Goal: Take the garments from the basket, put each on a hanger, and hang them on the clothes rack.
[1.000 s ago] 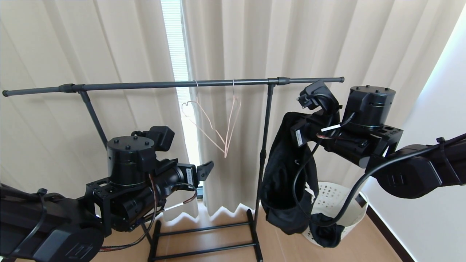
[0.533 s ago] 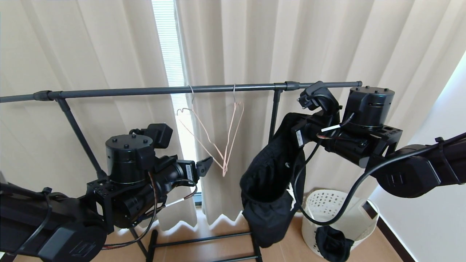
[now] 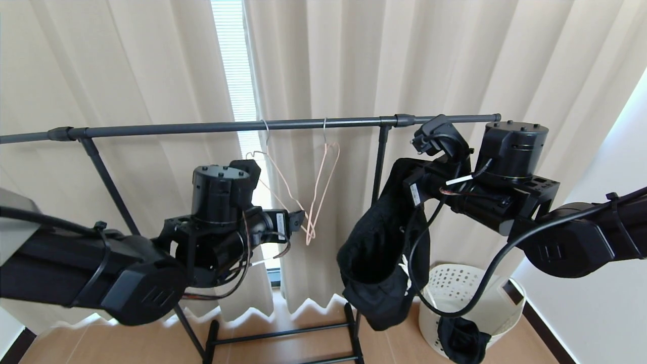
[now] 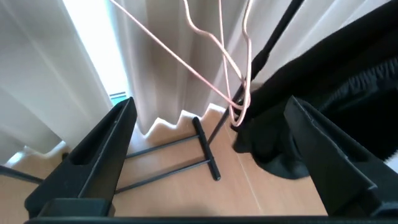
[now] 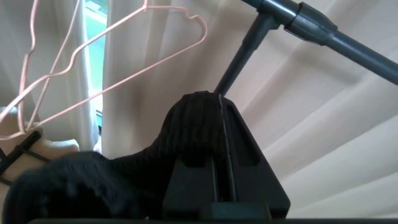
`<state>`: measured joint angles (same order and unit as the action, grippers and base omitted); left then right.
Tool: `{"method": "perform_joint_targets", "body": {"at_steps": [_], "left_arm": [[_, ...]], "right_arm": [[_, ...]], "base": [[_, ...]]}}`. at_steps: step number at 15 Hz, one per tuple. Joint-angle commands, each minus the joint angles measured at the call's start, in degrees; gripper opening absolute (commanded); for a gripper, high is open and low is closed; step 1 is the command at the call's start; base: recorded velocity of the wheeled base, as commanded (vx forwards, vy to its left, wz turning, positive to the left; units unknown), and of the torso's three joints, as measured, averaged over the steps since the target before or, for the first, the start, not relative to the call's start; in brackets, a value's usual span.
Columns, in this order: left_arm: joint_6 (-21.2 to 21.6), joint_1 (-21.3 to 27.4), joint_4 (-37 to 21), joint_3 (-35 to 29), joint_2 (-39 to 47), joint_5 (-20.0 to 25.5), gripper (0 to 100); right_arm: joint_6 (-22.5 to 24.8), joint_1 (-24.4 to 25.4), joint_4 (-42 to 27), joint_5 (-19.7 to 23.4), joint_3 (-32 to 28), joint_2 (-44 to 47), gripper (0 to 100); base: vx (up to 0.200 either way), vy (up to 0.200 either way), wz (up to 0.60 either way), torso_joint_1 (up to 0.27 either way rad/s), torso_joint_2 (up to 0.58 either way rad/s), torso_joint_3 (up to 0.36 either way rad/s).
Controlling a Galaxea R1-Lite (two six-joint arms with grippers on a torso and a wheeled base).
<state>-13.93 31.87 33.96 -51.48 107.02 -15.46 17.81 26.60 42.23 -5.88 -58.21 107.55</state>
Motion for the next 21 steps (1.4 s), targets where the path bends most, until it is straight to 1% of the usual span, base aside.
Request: {"method": "perform_joint_targets", "body": {"at_steps": [1,3,5,6,7,9,11,12,14,15,17,21], "left_arm": [[-1.36,-3.57,-4.96,-11.45,5.74,-0.19,100],[-1.36,-5.24,-5.84,-17.25,10.05,-1.24,100],[-1.36,-5.41,-6.72,-20.59,12.77,-2.82,100],[-1.36,-5.24,-7.86,-22.96,14.53,-4.49,100],[-1.36,-4.88,-10.85,-26.04,16.03,-6.16,100],[-2.06,-4.18,-14.89,-28.15,16.47,-6.78,100],[-2.15,-3.74,-16.38,-28.41,16.38,-7.22,100],[-2.15,-3.74,-17.00,-28.24,16.47,-8.27,100],[-2.15,-3.74,-19.46,-27.36,16.03,-8.89,100],[-2.24,-4.00,-22.27,-26.83,14.53,-8.98,100],[-2.50,-4.44,-24.38,-26.39,13.92,-9.06,100],[-3.03,-5.32,-24.38,-24.19,12.25,-9.24,100]], "right_arm": [[0.03,0.03,0.05,-0.01,0.03,-1.37,0],[0.12,-0.06,0.05,-0.01,0.20,-2.87,0],[0.12,-0.23,0.05,0.08,0.47,-4.19,0],[0.38,-0.32,0.05,0.08,0.47,-5.06,0],[1.00,-0.41,0.05,0.08,0.64,-5.77,0],[1.79,-0.41,0.05,0.08,1.43,-6.73,0],[2.49,-0.41,0.14,0.08,1.78,-7.17,0],[2.49,-0.41,0.14,0.16,1.78,-7.26,0],[2.49,-0.41,0.14,0.25,1.70,-7.26,0],[2.49,-0.41,0.14,0.25,1.70,-7.26,0],[2.49,-0.41,0.14,0.25,1.70,-7.26,0],[2.49,-0.41,0.14,0.25,1.78,-7.17,0]], "base": [[0.000,0.000,0.00,0.000,0.00,0.000],[0.000,0.000,0.00,0.000,0.00,0.000],[0.000,0.000,0.00,0.000,0.00,0.000],[0.000,0.000,0.00,0.000,0.00,0.000],[0.000,0.000,0.00,0.000,0.00,0.000],[0.000,0.000,0.00,0.000,0.00,0.000],[0.000,0.000,0.00,0.000,0.00,0.000],[0.000,0.000,0.00,0.000,0.00,0.000],[0.000,0.000,0.00,0.000,0.00,0.000],[0.000,0.000,0.00,0.000,0.00,0.000],[0.000,0.000,0.00,0.000,0.00,0.000],[0.000,0.000,0.00,0.000,0.00,0.000]]}}
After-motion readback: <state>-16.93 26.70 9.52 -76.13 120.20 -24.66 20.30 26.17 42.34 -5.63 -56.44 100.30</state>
